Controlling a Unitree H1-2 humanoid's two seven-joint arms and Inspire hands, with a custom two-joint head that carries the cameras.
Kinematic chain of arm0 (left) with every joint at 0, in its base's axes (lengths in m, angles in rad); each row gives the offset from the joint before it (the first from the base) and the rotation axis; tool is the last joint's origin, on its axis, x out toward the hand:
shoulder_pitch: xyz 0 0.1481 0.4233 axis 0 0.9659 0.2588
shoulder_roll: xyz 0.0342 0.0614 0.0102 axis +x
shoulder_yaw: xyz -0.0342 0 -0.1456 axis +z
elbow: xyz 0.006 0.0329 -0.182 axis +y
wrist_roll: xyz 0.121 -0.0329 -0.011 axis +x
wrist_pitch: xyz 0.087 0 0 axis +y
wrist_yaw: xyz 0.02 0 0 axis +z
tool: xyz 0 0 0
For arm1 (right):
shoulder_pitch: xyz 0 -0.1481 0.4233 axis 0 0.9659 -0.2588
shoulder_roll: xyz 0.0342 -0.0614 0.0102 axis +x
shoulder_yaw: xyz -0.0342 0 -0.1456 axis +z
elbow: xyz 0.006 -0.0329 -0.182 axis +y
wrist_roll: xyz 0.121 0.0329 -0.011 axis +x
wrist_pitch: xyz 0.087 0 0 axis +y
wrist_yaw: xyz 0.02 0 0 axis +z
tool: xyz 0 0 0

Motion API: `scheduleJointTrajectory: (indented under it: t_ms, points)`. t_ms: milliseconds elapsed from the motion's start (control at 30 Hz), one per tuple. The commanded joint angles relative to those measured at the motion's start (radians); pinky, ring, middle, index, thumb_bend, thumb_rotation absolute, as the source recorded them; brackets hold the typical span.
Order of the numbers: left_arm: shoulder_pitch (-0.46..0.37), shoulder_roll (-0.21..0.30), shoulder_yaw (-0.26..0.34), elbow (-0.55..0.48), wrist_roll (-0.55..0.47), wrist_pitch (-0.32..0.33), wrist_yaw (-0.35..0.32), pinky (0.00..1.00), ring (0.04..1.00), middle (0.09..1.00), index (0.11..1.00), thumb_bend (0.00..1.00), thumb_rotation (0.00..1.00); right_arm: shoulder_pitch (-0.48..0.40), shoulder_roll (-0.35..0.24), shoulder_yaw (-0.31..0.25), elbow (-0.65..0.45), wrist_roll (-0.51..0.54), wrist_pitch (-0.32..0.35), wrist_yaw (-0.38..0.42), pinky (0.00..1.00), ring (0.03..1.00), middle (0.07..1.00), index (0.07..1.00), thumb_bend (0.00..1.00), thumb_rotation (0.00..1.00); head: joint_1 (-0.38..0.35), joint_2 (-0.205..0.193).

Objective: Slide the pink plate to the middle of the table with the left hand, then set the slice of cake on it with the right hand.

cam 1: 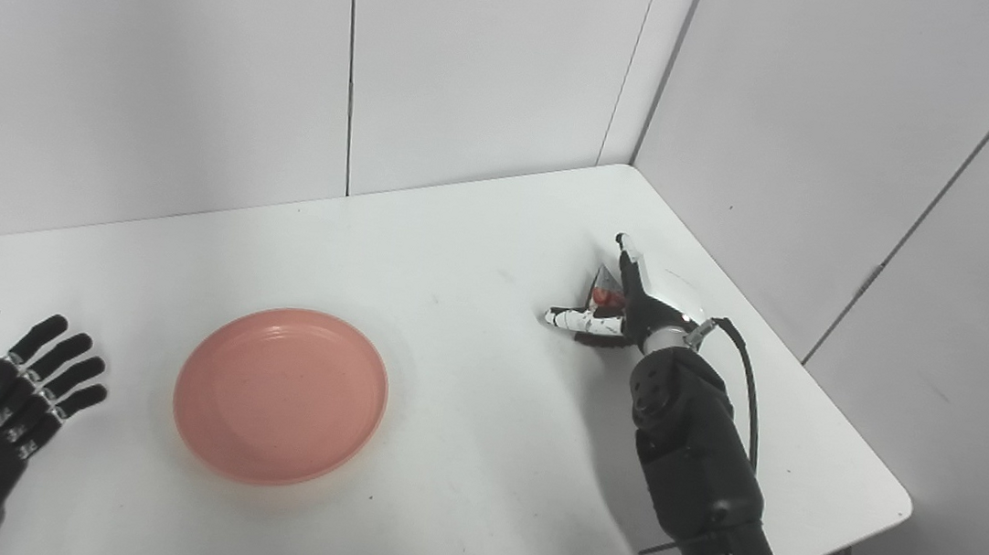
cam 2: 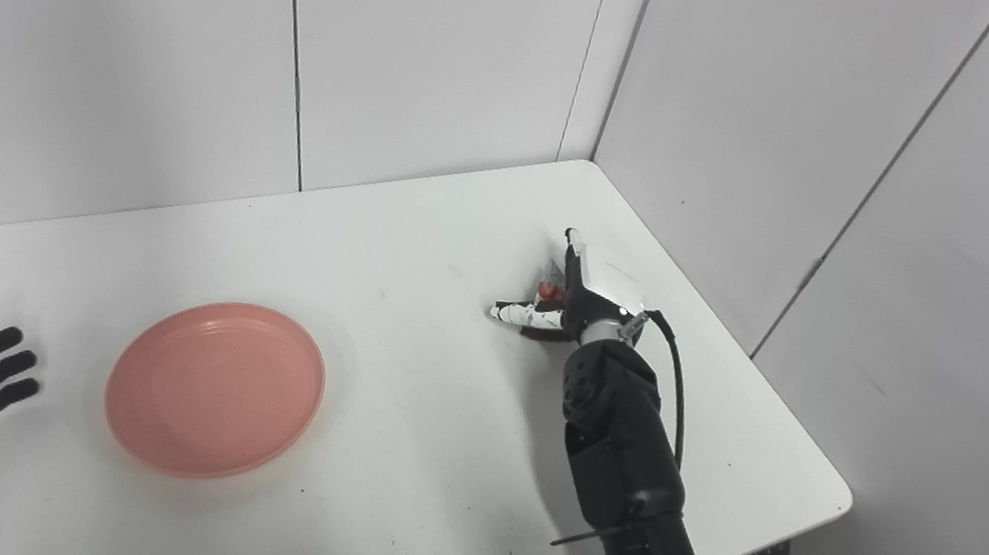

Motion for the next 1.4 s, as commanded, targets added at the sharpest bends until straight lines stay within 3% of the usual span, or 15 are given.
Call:
scheduleJointTrajectory:
  t_ms: [0, 67, 200, 333, 400, 467, 500, 1033, 1367]
  points:
    - [0.086, 0.007, -0.013, 0.046, 0.031, 0.125, 0.039, 0.83, 0.867, 0.891, 0.881, 0.45, 0.87, -0.019, -0.018, -0.005, -0.010, -0.033, 0.000, 0.021, 0.65, 0.788, 0.861, 0.927, 1.00, 0.39, 0.001, 0.004]
    - [0.087, 0.006, -0.013, 0.041, 0.030, 0.129, 0.041, 0.83, 0.865, 0.889, 0.878, 0.45, 0.87, -0.019, -0.016, -0.007, -0.014, -0.066, 0.000, 0.031, 0.59, 0.729, 0.809, 0.882, 0.97, 0.30, 0.001, 0.004]
    - [0.089, 0.007, -0.016, 0.034, 0.029, 0.129, 0.038, 0.83, 0.867, 0.889, 0.878, 0.44, 0.88, -0.022, -0.013, -0.027, -0.022, -0.095, 0.000, 0.061, 0.32, 0.423, 0.529, 0.706, 0.88, 0.15, 0.004, 0.008]
    - [0.092, 0.006, -0.018, 0.020, 0.029, 0.142, 0.044, 0.83, 0.868, 0.889, 0.878, 0.44, 0.88, -0.034, -0.021, -0.037, -0.010, -0.178, 0.000, 0.164, 0.27, 0.352, 0.459, 0.601, 0.85, 0.08, 0.007, 0.012]
    - [0.093, 0.006, -0.020, 0.016, 0.031, 0.143, 0.046, 0.83, 0.867, 0.889, 0.878, 0.45, 0.88, -0.041, -0.020, -0.047, -0.008, -0.207, 0.000, 0.211, 0.26, 0.341, 0.451, 0.602, 0.84, 0.07, 0.008, 0.013]
    - [0.094, 0.006, -0.021, 0.013, 0.032, 0.145, 0.047, 0.84, 0.869, 0.891, 0.881, 0.45, 0.88, -0.049, -0.012, -0.064, -0.011, -0.240, 0.000, 0.257, 0.27, 0.344, 0.437, 0.542, 0.58, 0.01, 0.009, 0.013]
    - [0.094, 0.005, -0.021, 0.012, 0.033, 0.147, 0.047, 0.84, 0.869, 0.891, 0.880, 0.44, 0.87, -0.052, -0.008, -0.072, -0.013, -0.251, 0.000, 0.272, 0.28, 0.357, 0.431, 0.539, 0.54, 0.00, 0.009, 0.013]
    - [0.092, -0.004, -0.028, 0.008, 0.033, 0.146, 0.054, 0.85, 0.874, 0.896, 0.884, 0.45, 0.87, -0.045, 0.011, -0.094, -0.086, -0.244, 0.000, 0.262, 0.30, 0.385, 0.457, 0.528, 0.52, 0.00, 0.036, 0.013]
    - [0.093, -0.020, -0.041, -0.005, 0.042, 0.146, 0.071, 0.86, 0.883, 0.905, 0.891, 0.45, 0.88, -0.045, 0.001, -0.022, -0.275, -0.170, -0.001, 0.281, 0.30, 0.381, 0.450, 0.527, 0.52, 0.00, 0.084, 0.015]
